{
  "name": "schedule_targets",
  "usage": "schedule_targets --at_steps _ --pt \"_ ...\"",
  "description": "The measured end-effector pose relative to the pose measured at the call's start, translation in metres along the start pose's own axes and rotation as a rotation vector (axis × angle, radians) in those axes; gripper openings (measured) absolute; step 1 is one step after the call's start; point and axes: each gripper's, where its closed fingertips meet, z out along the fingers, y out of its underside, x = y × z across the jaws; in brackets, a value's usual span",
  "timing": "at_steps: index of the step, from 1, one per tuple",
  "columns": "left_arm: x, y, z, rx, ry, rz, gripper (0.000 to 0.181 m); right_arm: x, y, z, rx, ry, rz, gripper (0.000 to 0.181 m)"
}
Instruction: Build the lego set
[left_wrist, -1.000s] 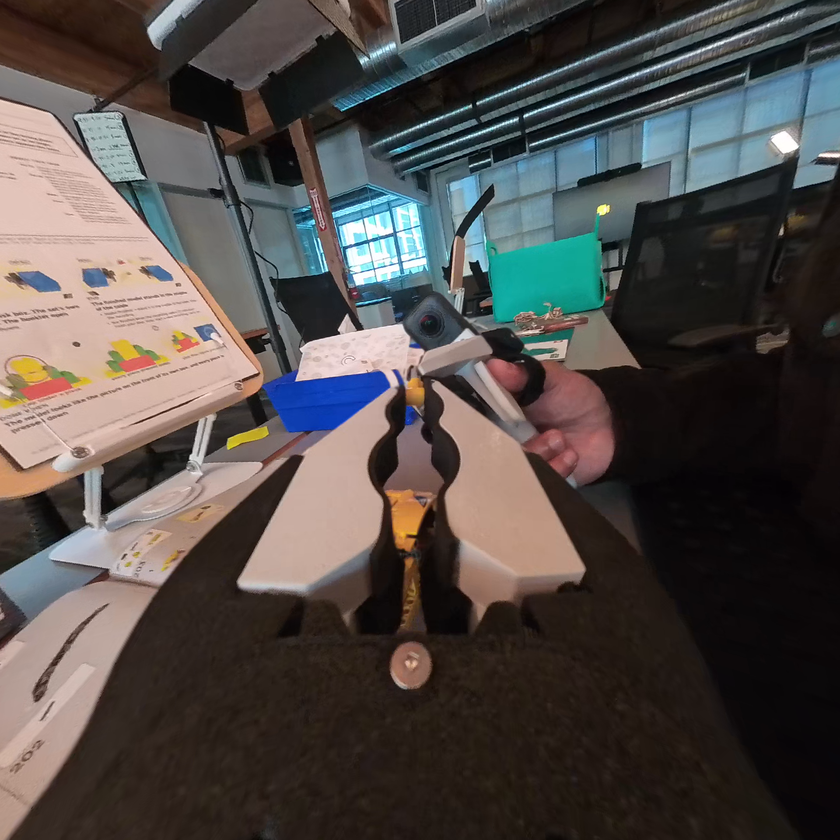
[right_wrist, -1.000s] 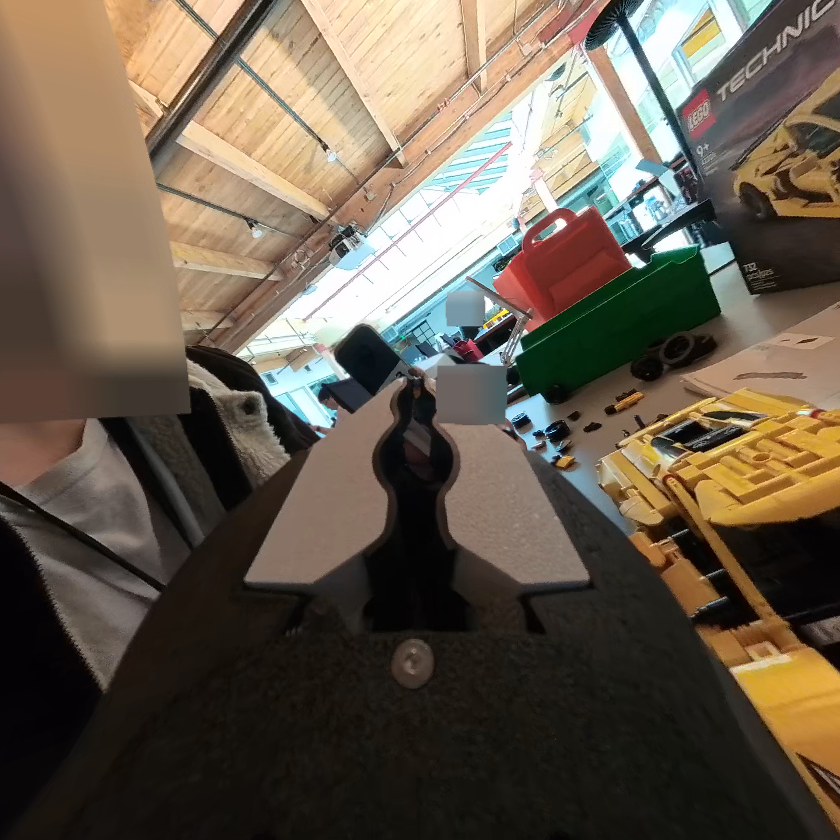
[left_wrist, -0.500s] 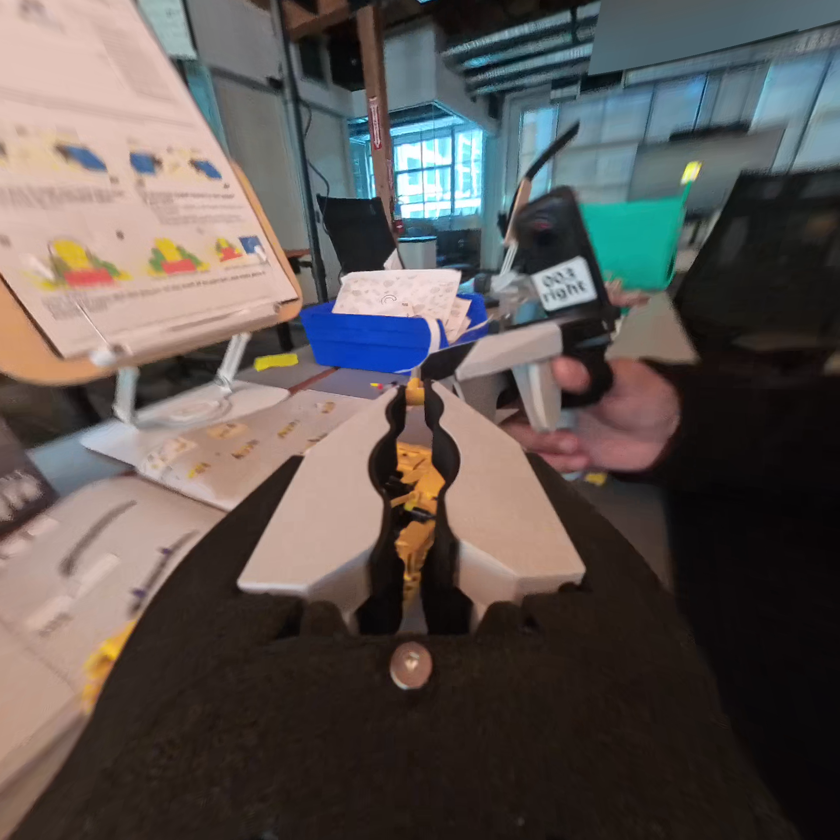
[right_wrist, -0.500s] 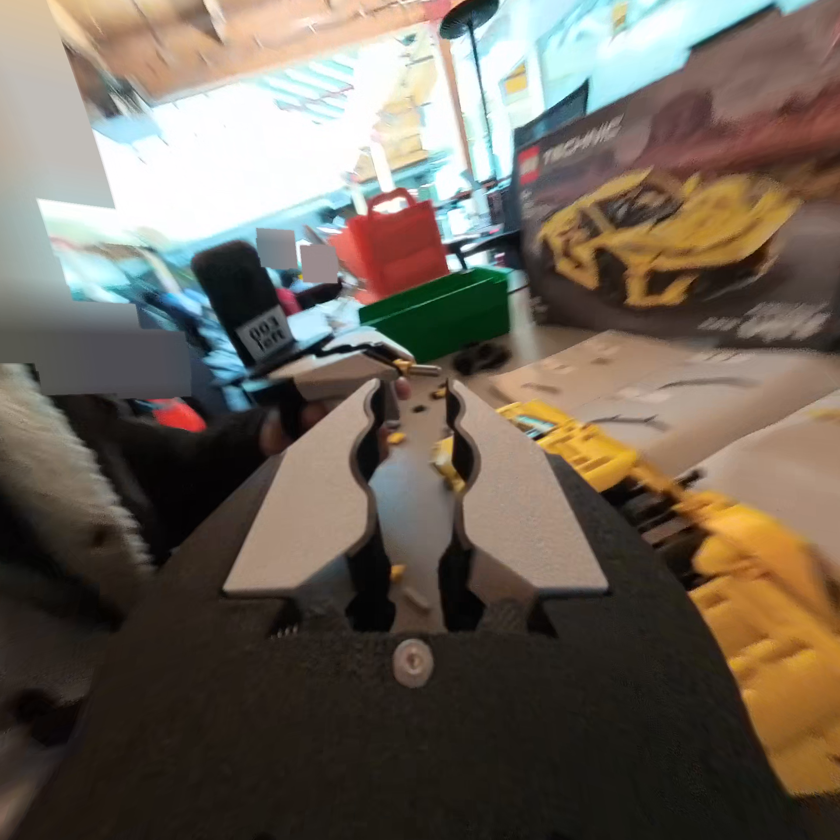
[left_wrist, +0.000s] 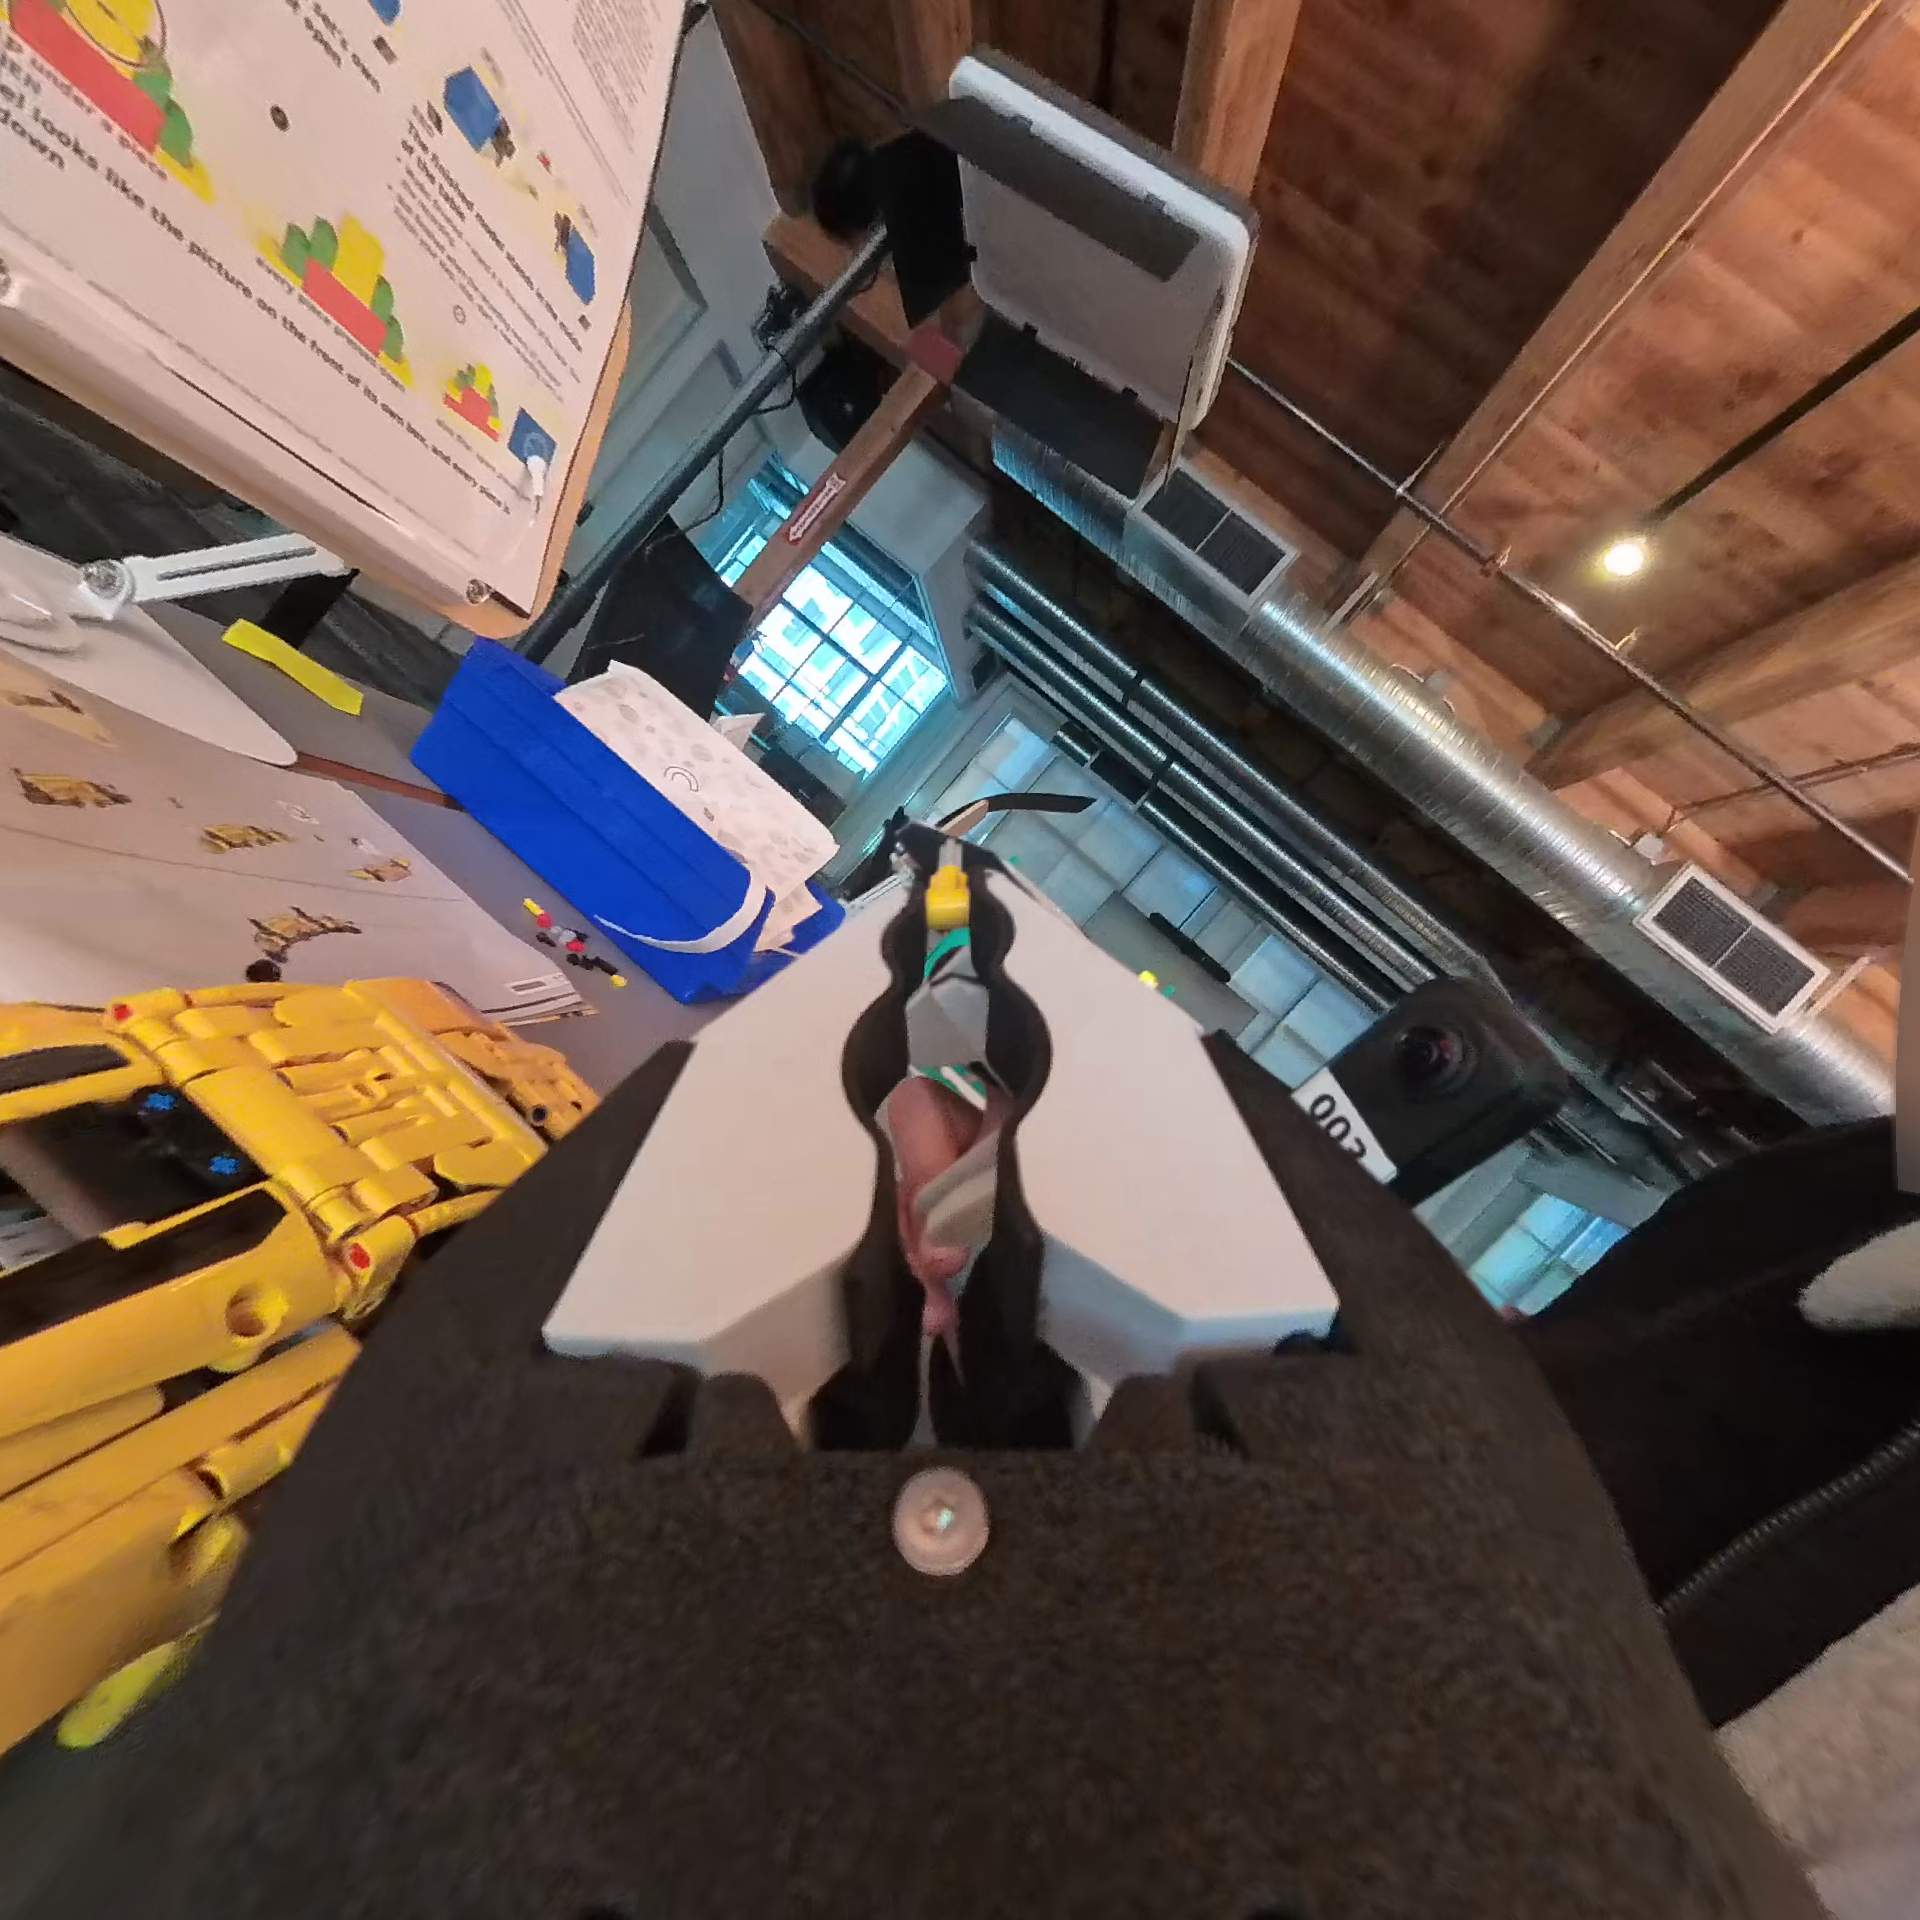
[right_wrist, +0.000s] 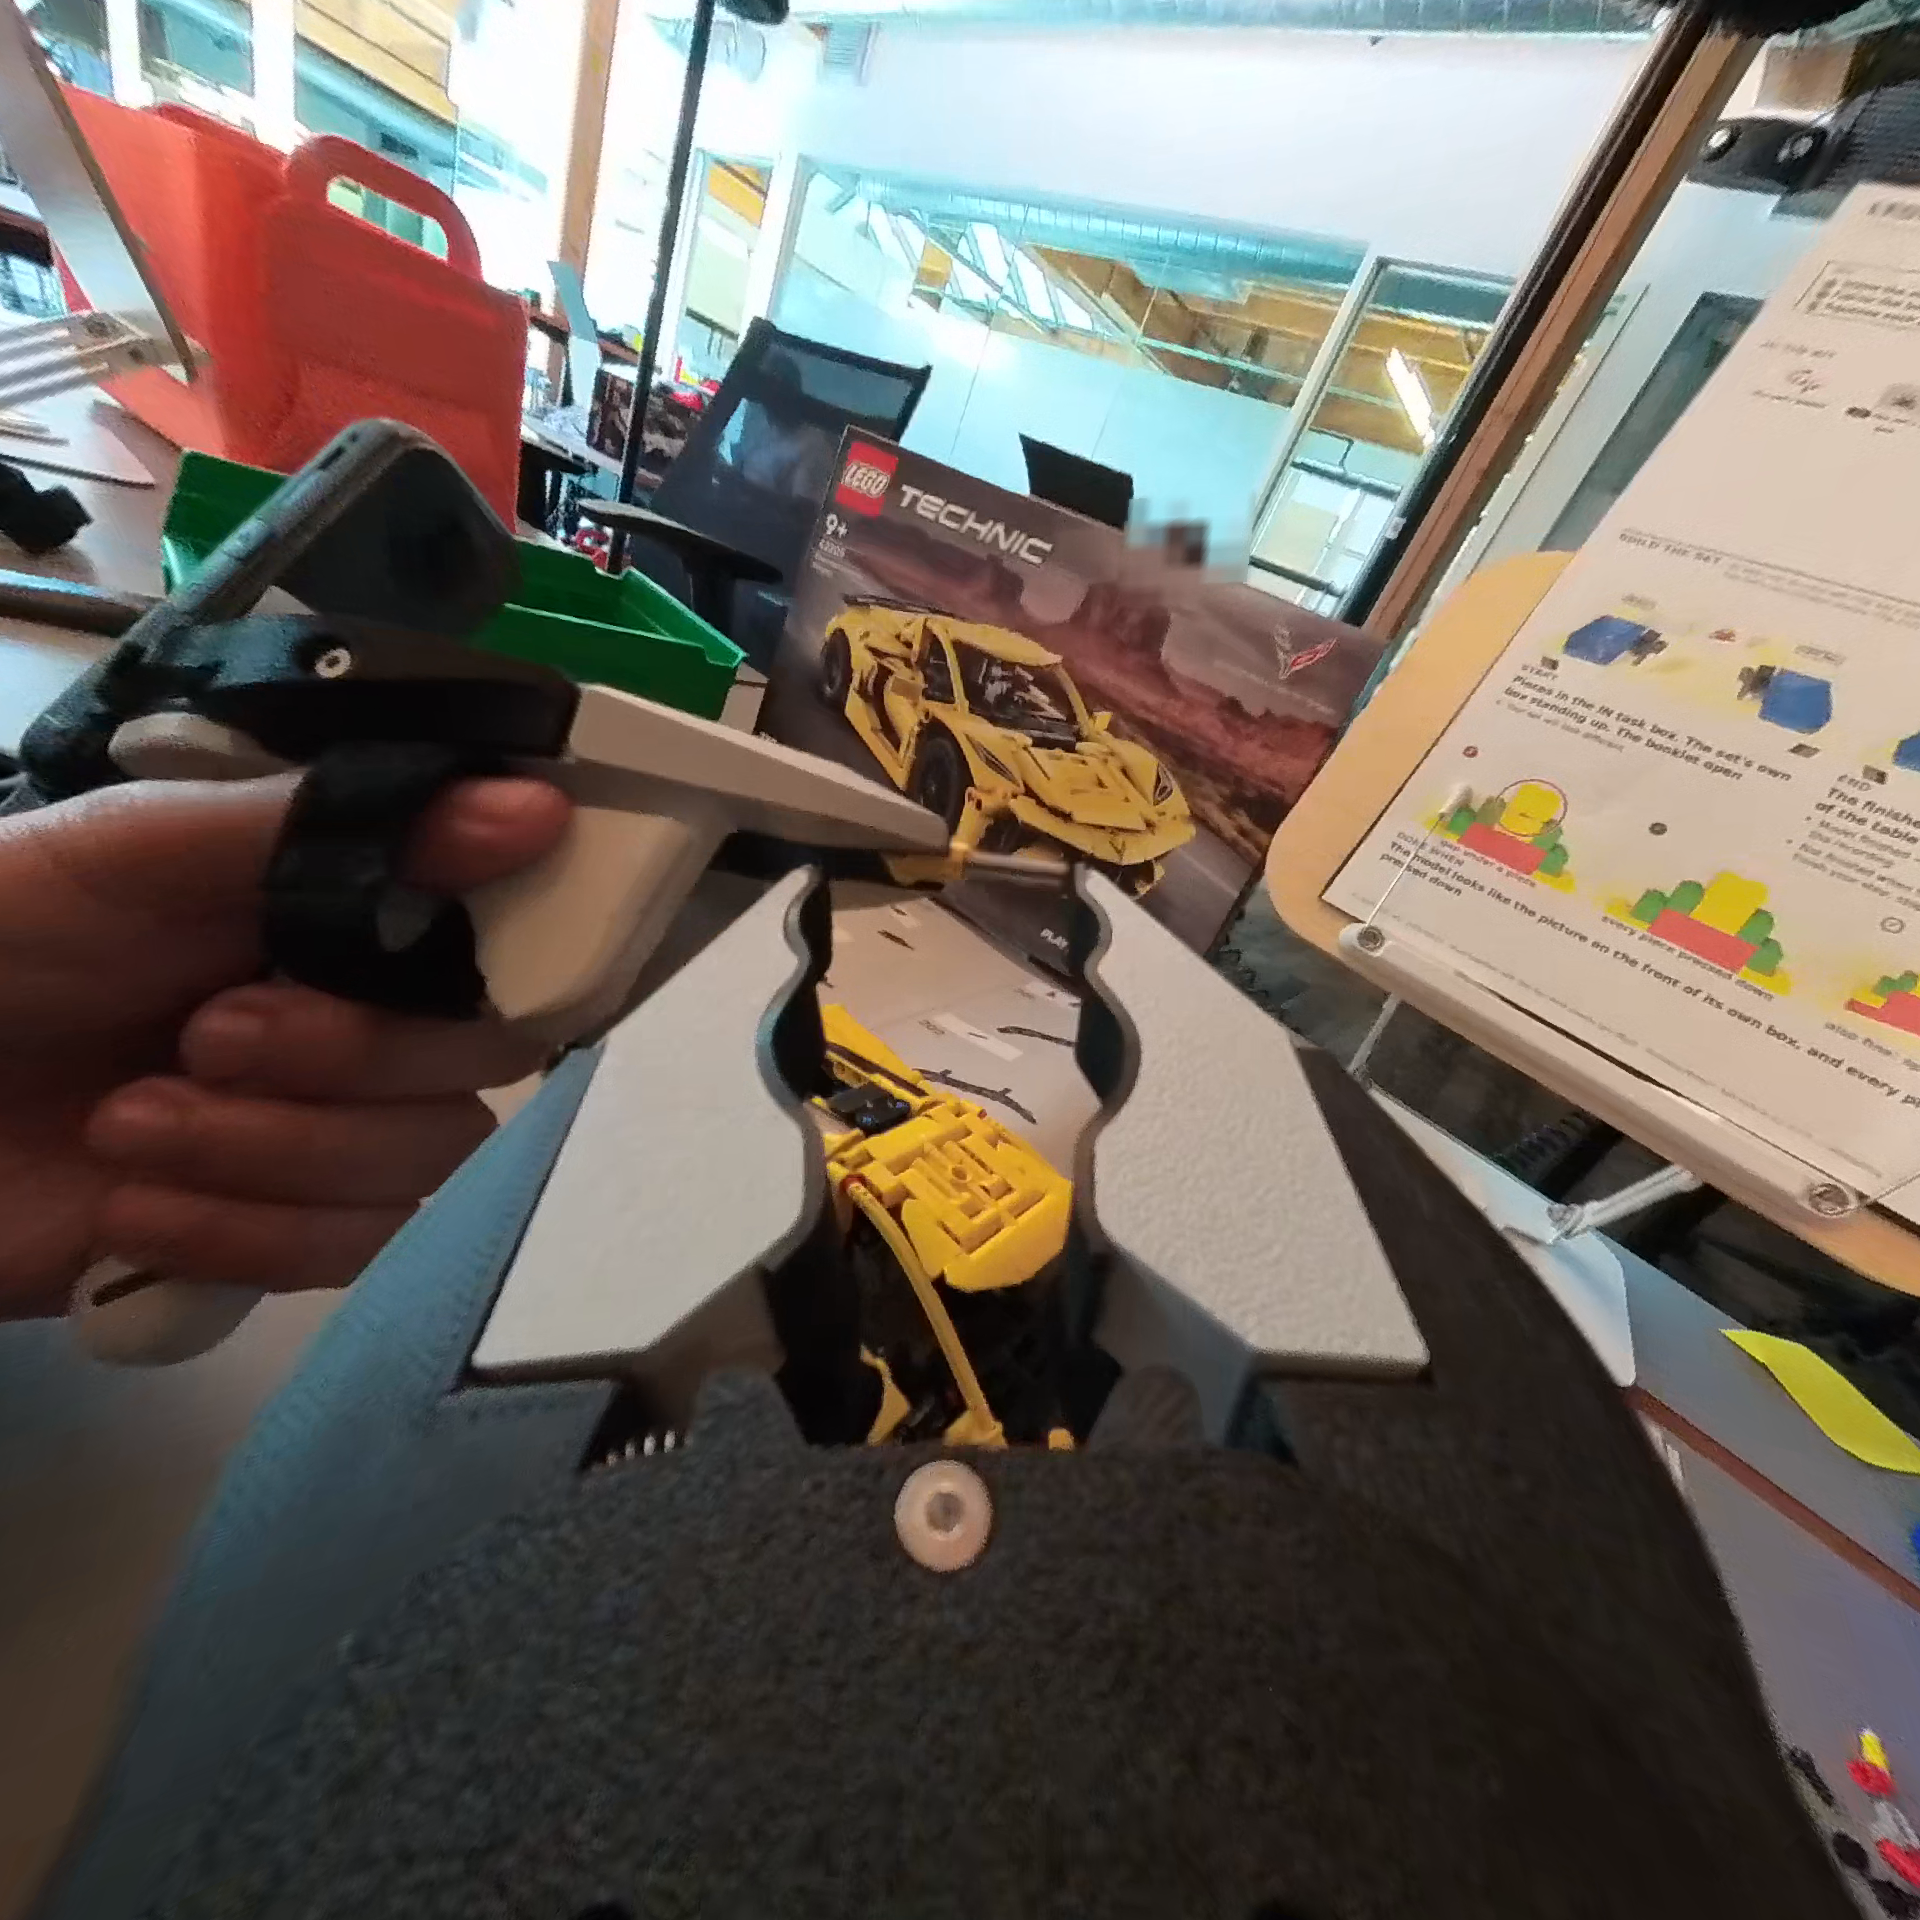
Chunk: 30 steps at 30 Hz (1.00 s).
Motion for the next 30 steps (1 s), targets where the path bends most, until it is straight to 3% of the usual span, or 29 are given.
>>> schedule_targets --at_steps 10,19,26,30 --pt "-0.0036 -0.0035 -0.0036 0.05 0.04 -0.176 0.007 -0.0003 -0.003 0.0066 0.029 0.06 -0.078 0.041" --pt "-0.0021 0.0005 -0.0027 0.046 0.045 -0.198 0.008 0.0005 -0.0002 0.002 -0.006 0.057 -0.043 0.031" --pt "-0.0005 -0.0012 -0.0024 0.041 0.056 -0.184 0.008 0.001 -0.0015 0.0027 -0.002 0.052 -0.009 0.03" --pt "0.001 -0.0005 -0.003 -0.056 0.046 -0.021 0.007 0.0005 -0.0034 -0.0015 0.032 -0.022 -0.017 0.03"
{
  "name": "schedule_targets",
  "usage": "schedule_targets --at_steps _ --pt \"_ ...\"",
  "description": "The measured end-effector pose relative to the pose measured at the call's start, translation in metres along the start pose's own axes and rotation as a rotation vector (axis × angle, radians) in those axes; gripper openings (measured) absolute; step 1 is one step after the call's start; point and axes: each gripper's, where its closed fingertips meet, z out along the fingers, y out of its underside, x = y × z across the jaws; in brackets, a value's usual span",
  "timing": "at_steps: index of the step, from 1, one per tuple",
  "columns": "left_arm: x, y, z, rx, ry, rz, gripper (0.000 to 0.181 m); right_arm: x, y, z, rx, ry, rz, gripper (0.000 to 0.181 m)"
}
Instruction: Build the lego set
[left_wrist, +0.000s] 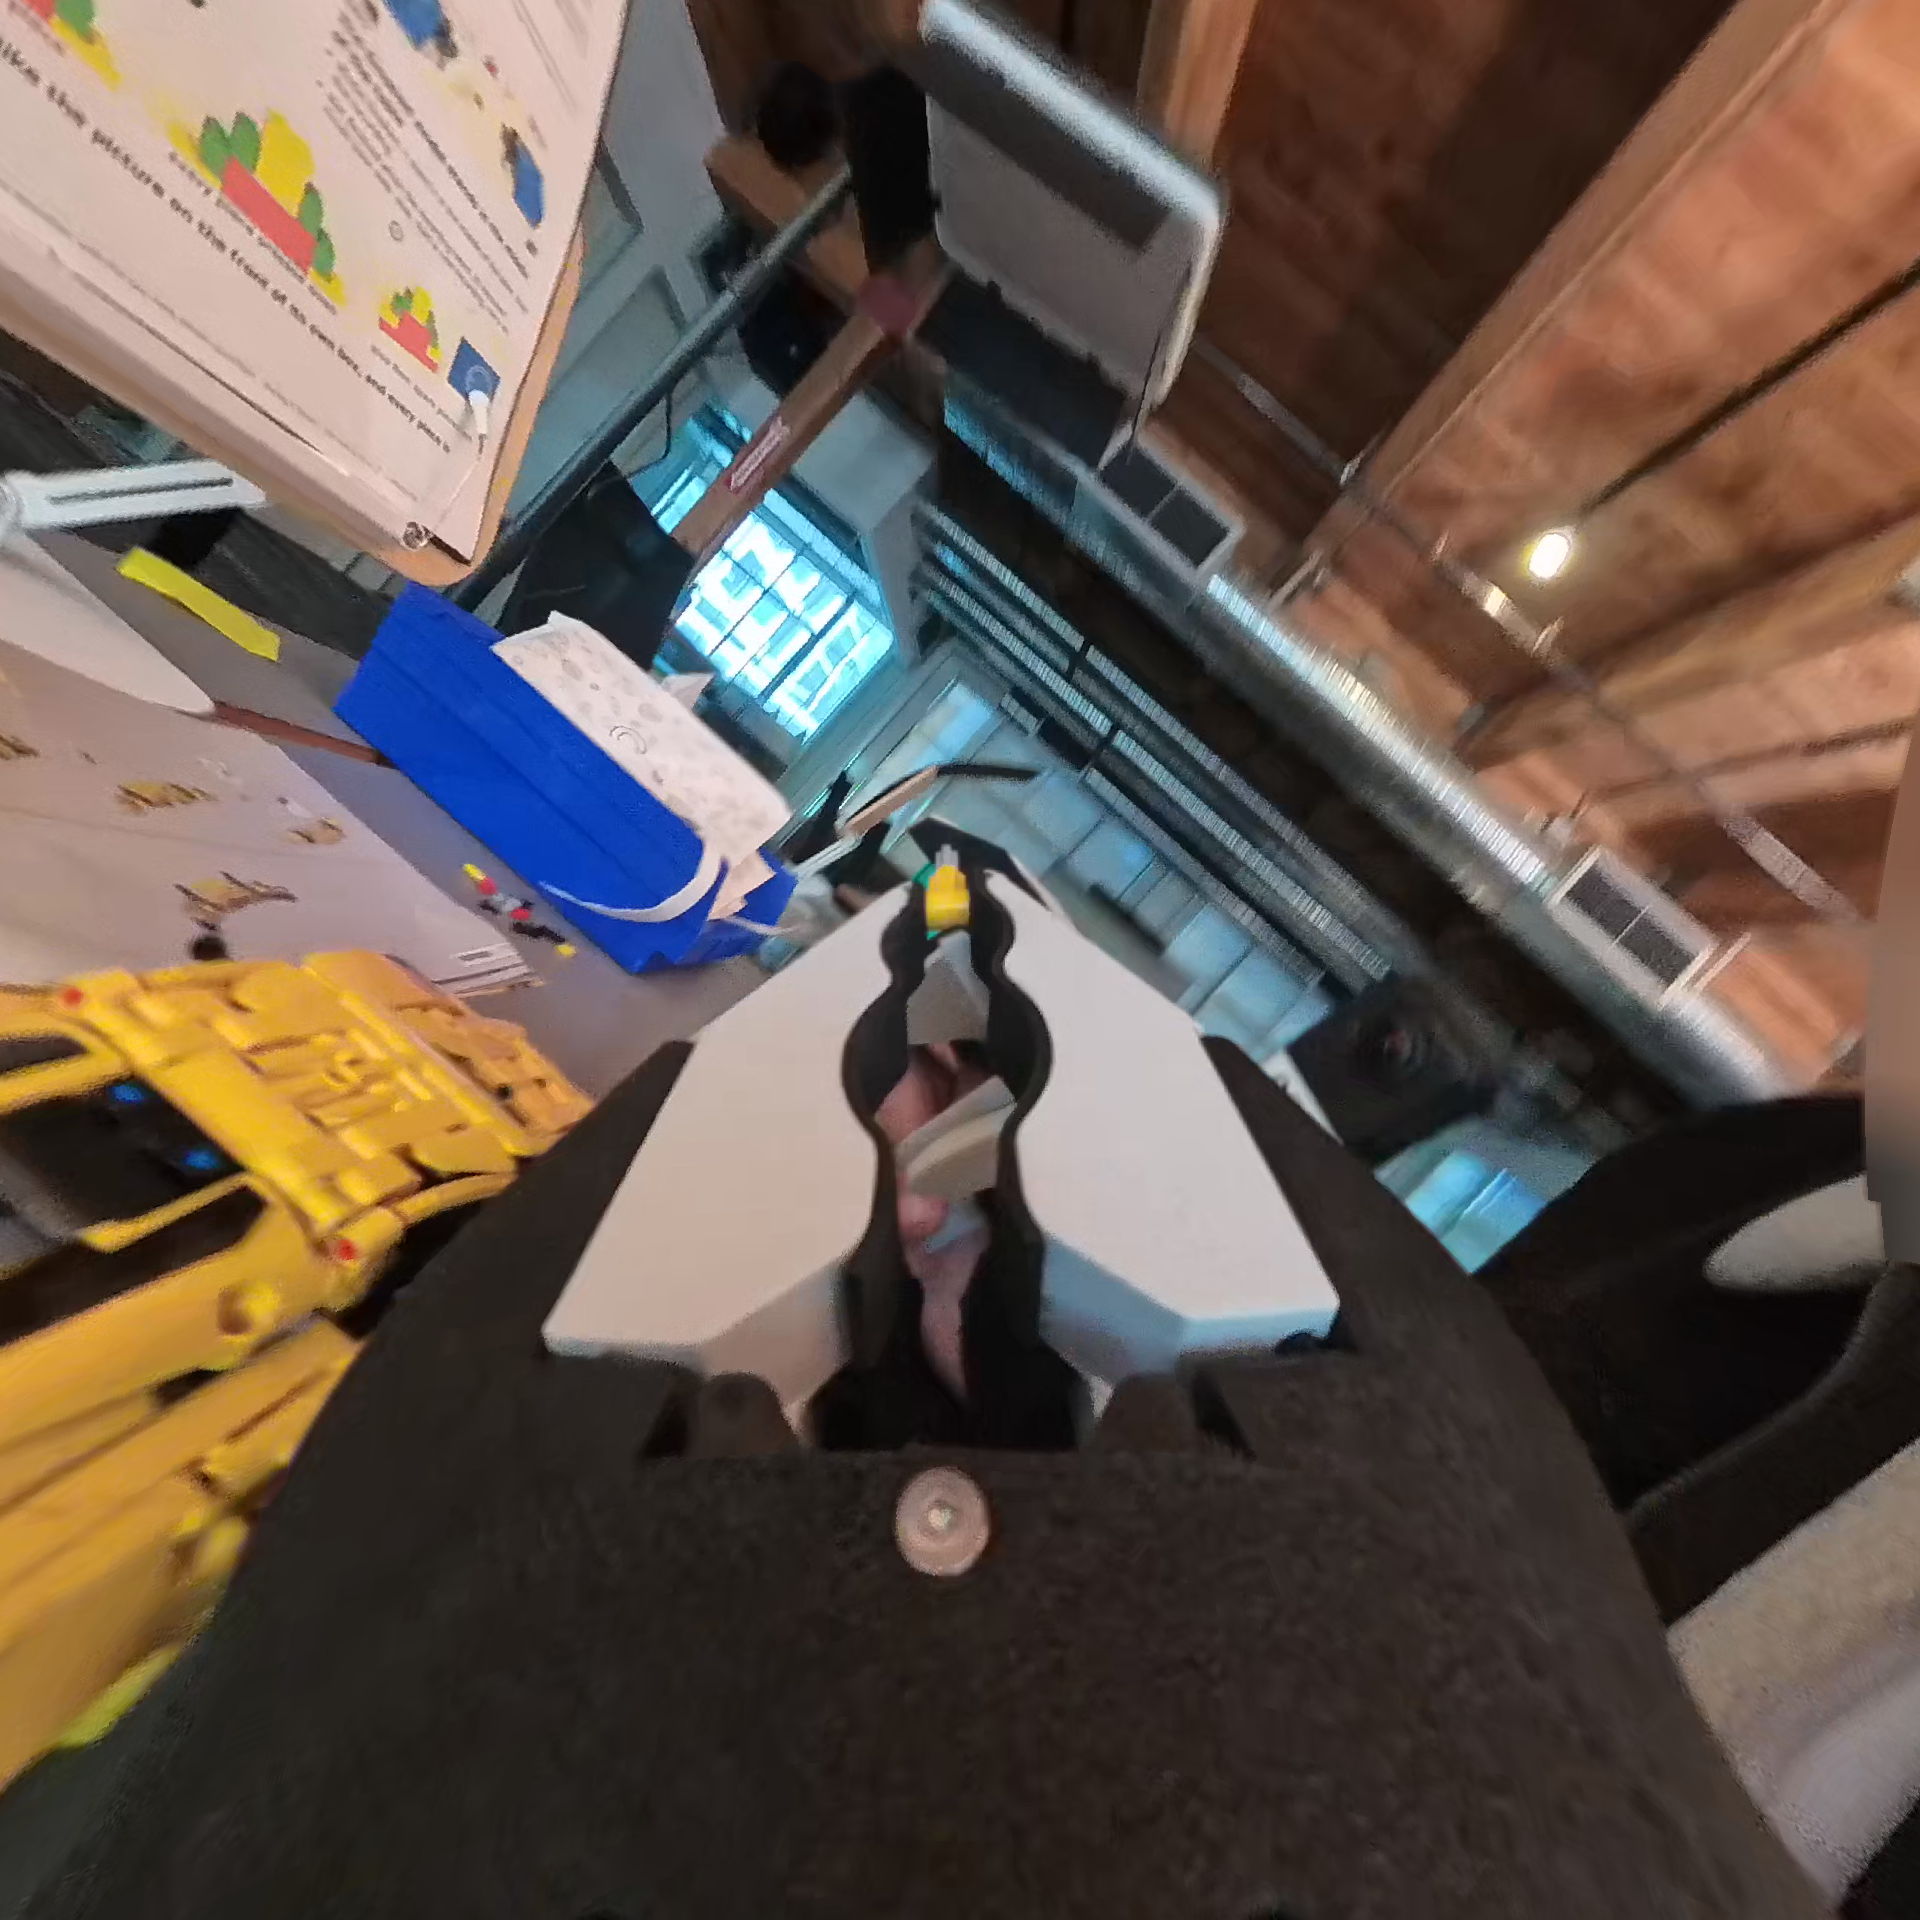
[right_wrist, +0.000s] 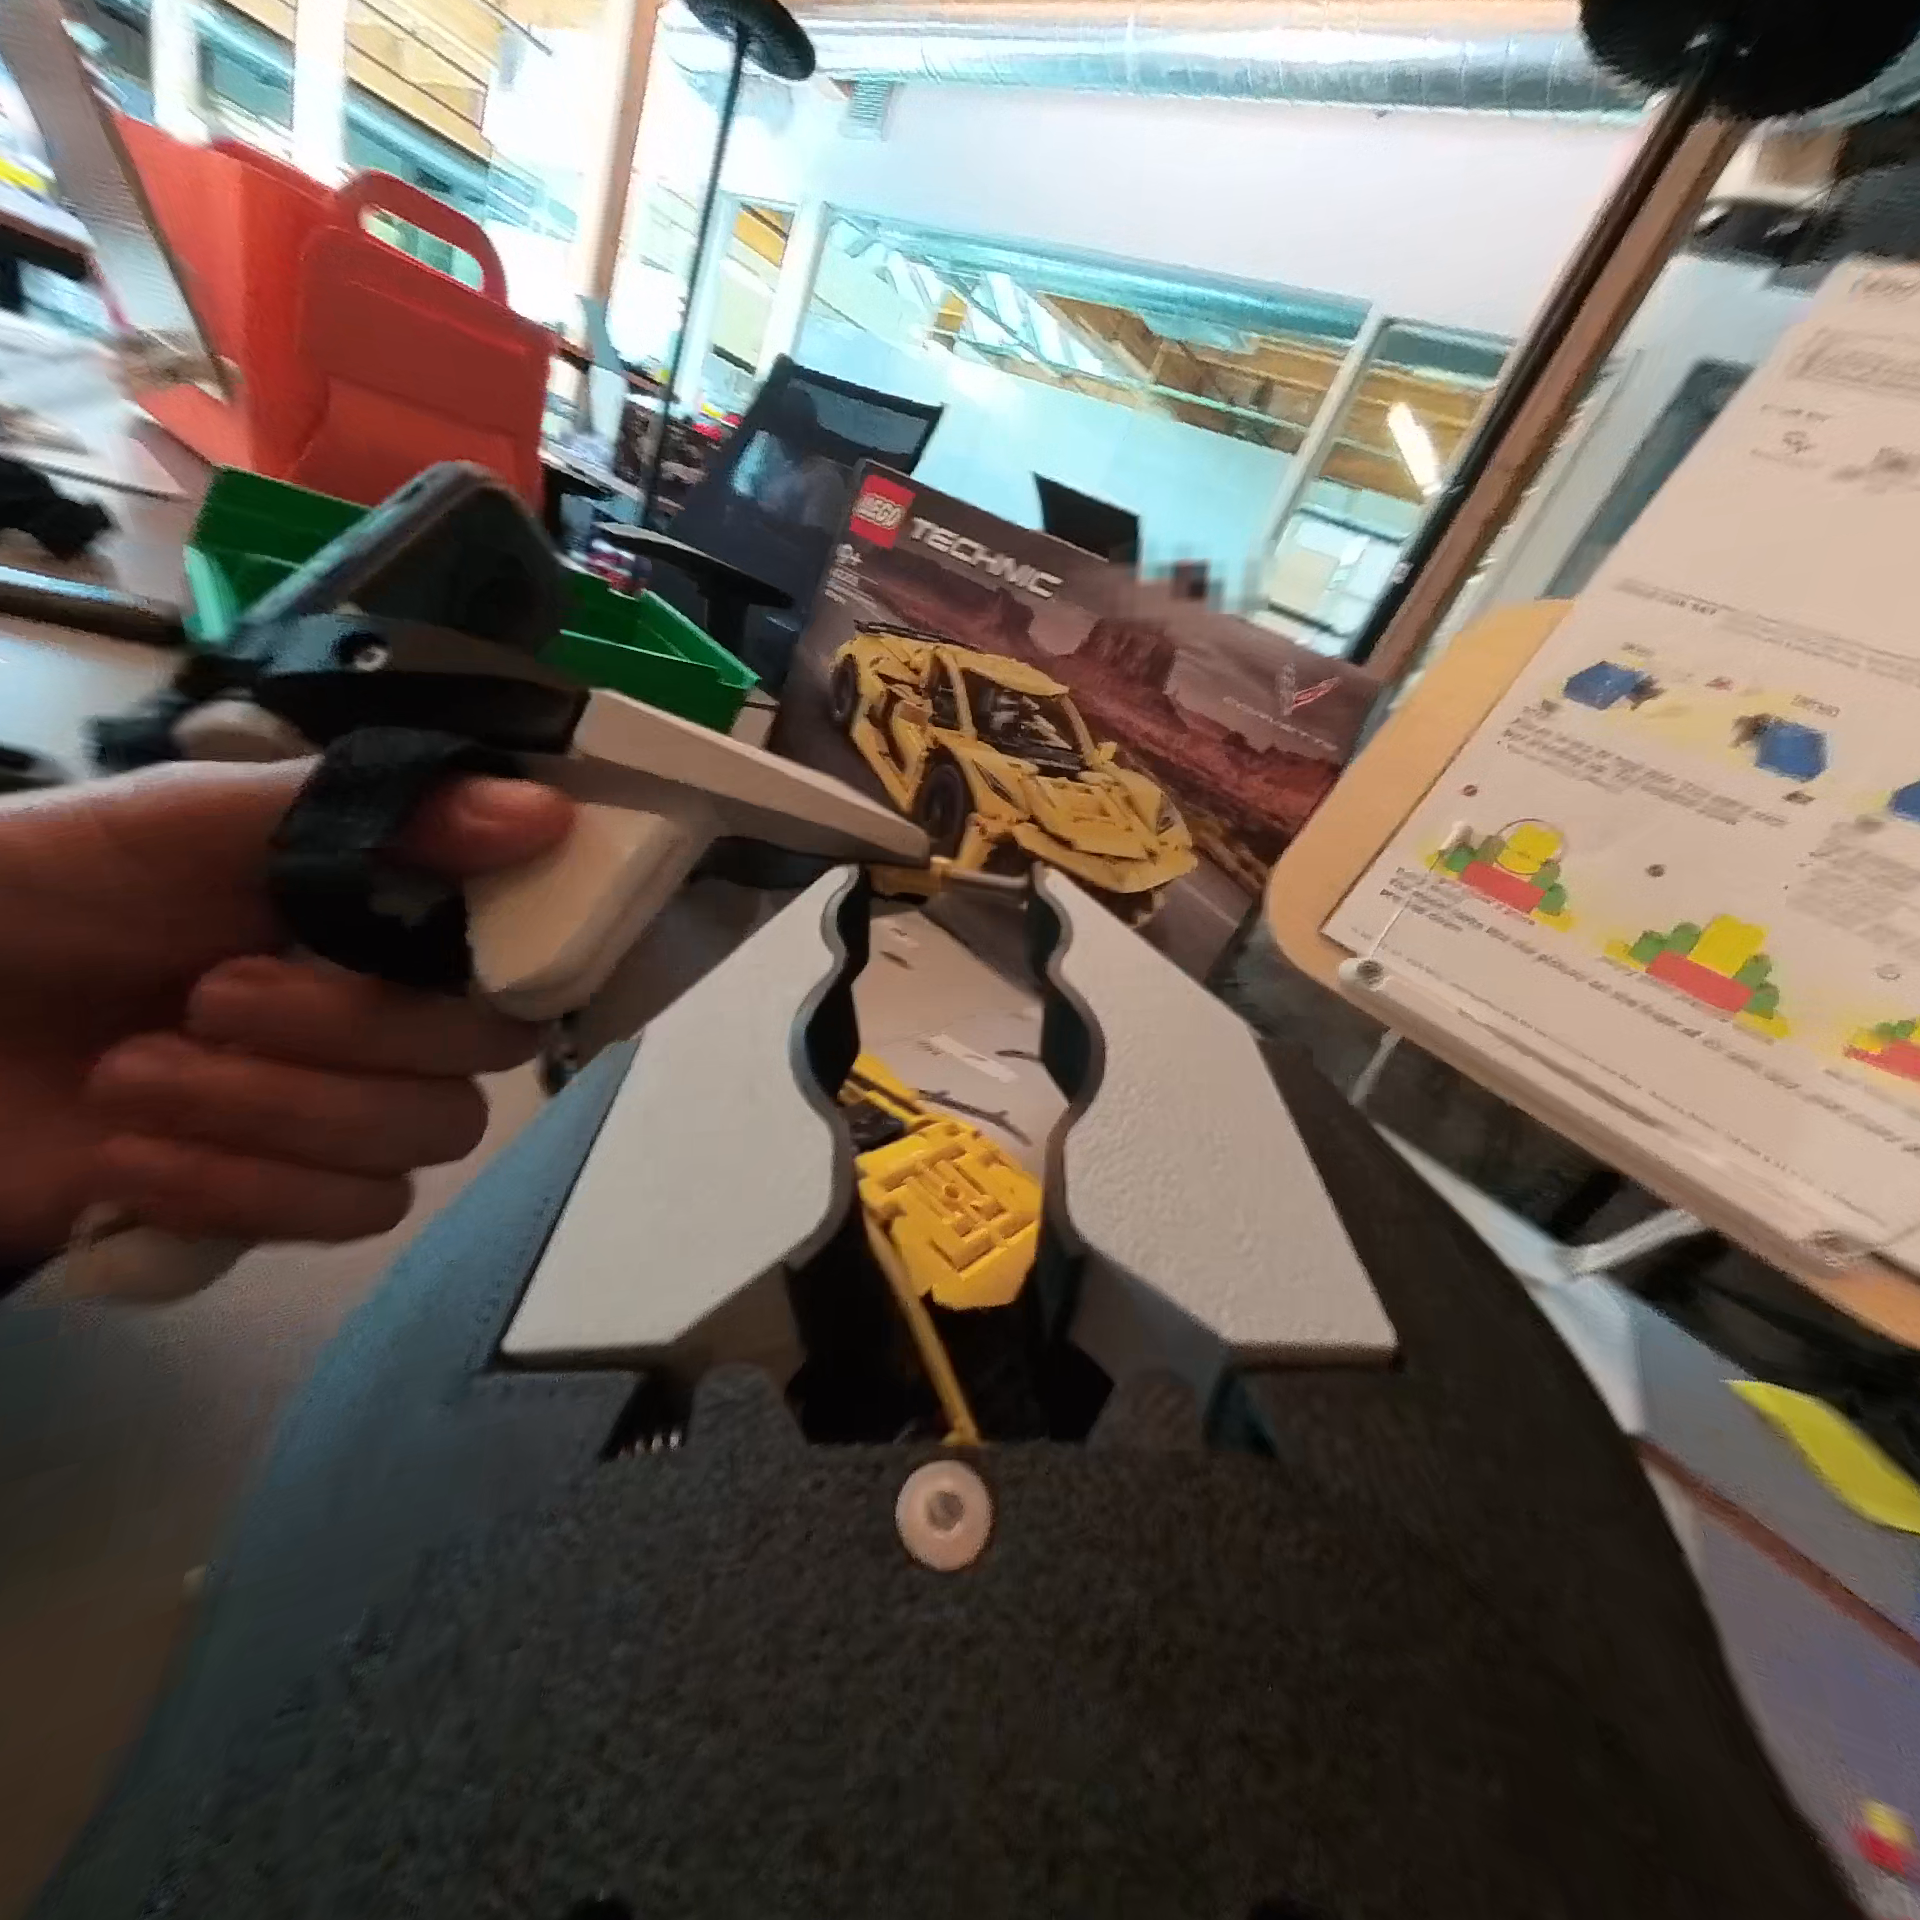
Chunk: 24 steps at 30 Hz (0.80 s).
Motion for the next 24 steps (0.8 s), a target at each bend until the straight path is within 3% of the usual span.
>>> schedule_targets --at_steps 2,4,5,7,10,12,16,19,22,24 --pt "0.002 -0.001 -0.006 -0.084 -0.03 0.23 0.007 -0.003 -0.003 -0.011 0.021 -0.133 0.159 0.041" --pt "0.004 0.01 -0.013 -0.241 -0.053 0.59 0.007 0.0 0.006 -0.024 -0.02 -0.26 0.329 0.04" --pt "0.001 0.016 -0.017 -0.302 -0.063 0.775 0.007 -0.003 0.012 -0.031 -0.053 -0.357 0.45 0.031" --pt "0.0 0.035 -0.02 -0.382 -0.029 1.029 0.007 0.002 0.026 -0.039 -0.133 -0.462 0.763 0.039" --pt "0.013 0.053 -0.017 -0.394 0.052 1.163 0.007 -0.013 0.03 -0.054 -0.212 -0.728 1.165 0.035" --pt "0.017 0.057 -0.016 -0.39 0.074 1.193 0.007 -0.022 0.026 -0.063 -0.229 -0.868 1.321 0.032" --pt "0.018 0.06 -0.017 -0.395 0.09 1.216 0.007 -0.033 0.026 -0.067 -0.229 -0.902 1.321 0.026" --pt "0.012 0.061 -0.017 -0.416 0.063 1.228 0.007 -0.005 0.037 -0.071 -0.225 -0.793 1.268 0.018" --pt "0.004 0.066 -0.019 -0.473 0.03 1.153 0.007 0.033 0.095 -0.094 -0.44 -0.492 0.879 0.014" --pt "0.003 0.071 -0.018 -0.496 0.03 1.117 0.007 0.025 0.112 -0.12 -0.56 -0.501 0.645 0.019"
